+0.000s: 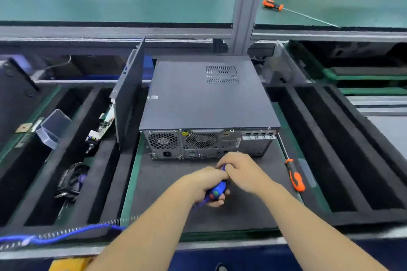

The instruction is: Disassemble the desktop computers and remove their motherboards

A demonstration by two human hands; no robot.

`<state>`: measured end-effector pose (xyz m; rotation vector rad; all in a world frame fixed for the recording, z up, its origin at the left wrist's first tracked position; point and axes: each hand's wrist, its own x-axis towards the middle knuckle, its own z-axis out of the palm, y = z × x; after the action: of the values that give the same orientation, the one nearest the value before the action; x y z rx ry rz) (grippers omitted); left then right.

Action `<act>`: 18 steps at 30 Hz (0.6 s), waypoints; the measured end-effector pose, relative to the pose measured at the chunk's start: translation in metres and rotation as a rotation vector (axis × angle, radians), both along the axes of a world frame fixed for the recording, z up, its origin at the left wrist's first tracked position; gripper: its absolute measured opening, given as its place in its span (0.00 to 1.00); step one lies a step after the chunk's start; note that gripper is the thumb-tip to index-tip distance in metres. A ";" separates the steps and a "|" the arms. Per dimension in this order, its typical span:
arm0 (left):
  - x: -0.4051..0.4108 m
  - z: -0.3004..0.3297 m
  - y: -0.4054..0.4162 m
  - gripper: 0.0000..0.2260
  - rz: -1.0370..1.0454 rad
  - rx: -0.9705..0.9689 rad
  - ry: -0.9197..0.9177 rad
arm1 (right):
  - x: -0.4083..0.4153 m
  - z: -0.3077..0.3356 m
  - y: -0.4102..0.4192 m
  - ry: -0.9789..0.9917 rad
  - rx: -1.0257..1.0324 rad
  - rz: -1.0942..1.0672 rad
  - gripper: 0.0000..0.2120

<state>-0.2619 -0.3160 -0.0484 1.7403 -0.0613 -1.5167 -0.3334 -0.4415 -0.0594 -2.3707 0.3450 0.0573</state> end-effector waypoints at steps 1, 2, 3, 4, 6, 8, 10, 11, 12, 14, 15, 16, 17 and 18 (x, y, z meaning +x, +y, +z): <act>-0.002 0.000 -0.001 0.10 0.052 -0.020 0.056 | 0.001 -0.002 -0.003 -0.014 -0.020 0.017 0.16; -0.004 -0.001 0.001 0.13 0.100 -0.056 0.116 | 0.002 -0.004 -0.004 -0.029 -0.026 0.034 0.15; -0.004 -0.001 0.004 0.14 0.128 -0.099 0.167 | 0.004 -0.004 -0.005 -0.045 -0.019 0.049 0.15; -0.004 -0.002 0.006 0.14 0.132 -0.140 0.201 | 0.006 -0.004 -0.004 -0.059 -0.010 0.065 0.14; -0.001 -0.003 0.011 0.12 0.106 -0.181 0.201 | 0.012 -0.002 -0.002 -0.075 -0.003 0.085 0.12; 0.005 -0.004 0.015 0.08 0.121 -0.170 0.141 | 0.019 0.001 0.004 -0.071 -0.027 0.104 0.11; 0.013 -0.007 0.020 0.05 0.172 -0.166 0.098 | 0.023 0.003 0.013 -0.057 -0.021 0.129 0.11; 0.015 -0.008 0.024 0.05 0.203 -0.174 0.089 | 0.025 0.004 0.018 -0.055 -0.014 0.149 0.11; 0.017 -0.009 0.028 0.05 0.234 -0.186 0.082 | 0.027 0.006 0.022 -0.055 -0.011 0.170 0.12; 0.018 -0.010 0.036 0.05 0.298 -0.212 0.068 | 0.030 0.008 0.028 -0.046 0.028 0.196 0.12; 0.018 -0.010 0.039 0.05 0.330 -0.224 0.069 | 0.029 0.008 0.030 -0.036 0.075 0.191 0.12; 0.018 -0.009 0.044 0.06 0.354 -0.241 0.078 | 0.027 0.008 0.035 -0.030 0.132 0.168 0.12; 0.019 -0.008 0.048 0.07 0.363 -0.264 0.089 | 0.023 0.007 0.039 -0.032 0.193 0.136 0.13; 0.020 -0.006 0.051 0.07 0.357 -0.285 0.096 | 0.018 0.007 0.045 -0.037 0.250 0.108 0.15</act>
<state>-0.2416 -0.2650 -0.0541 1.3675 0.0761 -1.2583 -0.3154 -0.3965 -0.0522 -2.1382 0.1801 0.1008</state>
